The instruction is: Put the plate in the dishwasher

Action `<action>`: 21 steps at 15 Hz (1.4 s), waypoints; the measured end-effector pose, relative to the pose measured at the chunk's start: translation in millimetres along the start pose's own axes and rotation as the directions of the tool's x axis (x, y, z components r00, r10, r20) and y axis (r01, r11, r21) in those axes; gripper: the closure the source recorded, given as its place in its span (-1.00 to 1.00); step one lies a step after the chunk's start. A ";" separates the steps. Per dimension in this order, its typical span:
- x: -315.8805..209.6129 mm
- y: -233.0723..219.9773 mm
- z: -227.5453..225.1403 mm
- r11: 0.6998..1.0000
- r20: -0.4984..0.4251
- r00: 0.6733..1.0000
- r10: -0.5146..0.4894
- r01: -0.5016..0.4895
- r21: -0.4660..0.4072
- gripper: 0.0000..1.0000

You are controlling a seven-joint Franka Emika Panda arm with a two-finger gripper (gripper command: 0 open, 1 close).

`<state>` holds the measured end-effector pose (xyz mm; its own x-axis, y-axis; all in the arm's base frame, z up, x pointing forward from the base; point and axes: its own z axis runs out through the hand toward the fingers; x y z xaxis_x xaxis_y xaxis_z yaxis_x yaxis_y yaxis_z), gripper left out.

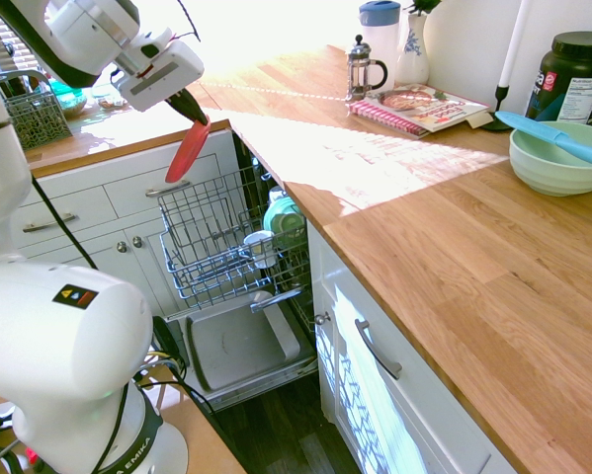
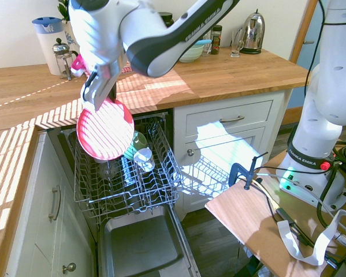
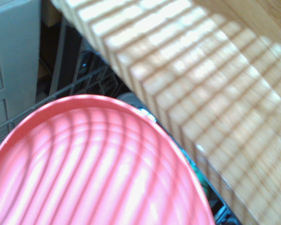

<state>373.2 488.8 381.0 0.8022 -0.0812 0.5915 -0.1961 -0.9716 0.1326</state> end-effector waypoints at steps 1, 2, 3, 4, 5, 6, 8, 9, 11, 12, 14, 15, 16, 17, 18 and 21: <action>-4.7 -16.8 20.3 0.998 -0.054 0.997 -0.047 0.045 -0.042 1.00; -3.3 -30.5 46.3 0.993 -0.105 0.990 -0.090 0.081 -0.090 1.00; 0.5 -40.8 74.0 0.985 -0.147 0.981 -0.126 0.105 -0.137 1.00; 2.5 -49.9 98.3 0.975 -0.180 0.971 -0.159 0.125 -0.186 1.00; -0.7 -61.0 116.2 0.961 -0.202 0.960 -0.194 0.145 -0.235 1.00; -10.5 -73.7 126.1 0.945 -0.219 0.948 -0.231 0.165 -0.282 1.00; -39.5 -98.3 134.2 0.899 -0.227 0.924 -0.309 0.206 -0.387 1.00; -54.2 -108.1 136.9 0.867 -0.209 0.912 -0.352 0.235 -0.439 1.00; -78.0 -120.8 142.9 0.803 -0.128 0.900 -0.417 0.299 -0.515 1.00; -86.7 -125.7 147.0 0.791 -0.081 0.902 -0.424 0.326 -0.518 1.00; -89.5 -130.6 157.3 0.789 0.006 0.912 -0.411 0.359 -0.498 -1.00; -84.0 -132.8 162.2 0.799 0.055 0.918 -0.393 0.371 -0.473 -1.00; -76.3 -135.8 165.5 0.818 0.095 0.923 -0.373 0.375 -0.436 -1.00; -66.7 -138.4 168.1 0.836 0.131 0.927 -0.351 0.374 -0.402 -1.00; -55.8 -140.8 169.0 0.854 0.173 0.928 -0.330 0.371 -0.365 -1.00; -35.7 -142.5 177.1 0.893 0.336 0.899 -0.281 0.373 -0.251 -1.00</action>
<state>472.3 590.8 200.2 0.9657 0.1255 0.2274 -0.0173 -0.8423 0.5387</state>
